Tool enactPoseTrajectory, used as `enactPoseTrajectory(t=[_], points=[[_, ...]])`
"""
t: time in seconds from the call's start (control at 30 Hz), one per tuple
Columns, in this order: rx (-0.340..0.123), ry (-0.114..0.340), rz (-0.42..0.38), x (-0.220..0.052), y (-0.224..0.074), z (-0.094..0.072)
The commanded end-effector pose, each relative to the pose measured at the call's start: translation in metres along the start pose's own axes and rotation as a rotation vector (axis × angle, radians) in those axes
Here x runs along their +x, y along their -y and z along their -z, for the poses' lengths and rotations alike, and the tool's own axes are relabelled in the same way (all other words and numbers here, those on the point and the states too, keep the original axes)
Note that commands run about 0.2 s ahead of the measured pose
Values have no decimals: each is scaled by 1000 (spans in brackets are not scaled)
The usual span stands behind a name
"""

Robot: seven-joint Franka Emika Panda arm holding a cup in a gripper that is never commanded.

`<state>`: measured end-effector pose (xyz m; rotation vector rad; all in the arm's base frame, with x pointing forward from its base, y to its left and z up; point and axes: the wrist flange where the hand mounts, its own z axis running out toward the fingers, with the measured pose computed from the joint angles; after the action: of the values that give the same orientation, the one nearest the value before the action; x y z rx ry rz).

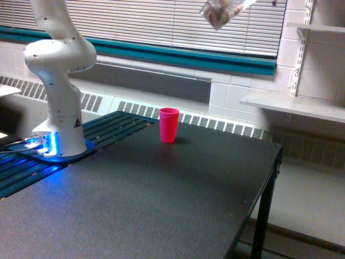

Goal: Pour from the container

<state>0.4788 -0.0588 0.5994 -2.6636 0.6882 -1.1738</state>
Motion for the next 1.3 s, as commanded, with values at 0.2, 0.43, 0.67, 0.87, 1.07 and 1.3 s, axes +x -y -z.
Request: enactPoseTrajectory(t=[0.2,0.43,0.67,0.87,1.07,1.3], points=[[64,32,230,-61,18,15],[104,57,309,-98,26,30],[132,79,377,-133,29,42],[145,110,430,-162,28,51],[147,139,472,-189,27,56],[139,170,526,-217,26,59]])
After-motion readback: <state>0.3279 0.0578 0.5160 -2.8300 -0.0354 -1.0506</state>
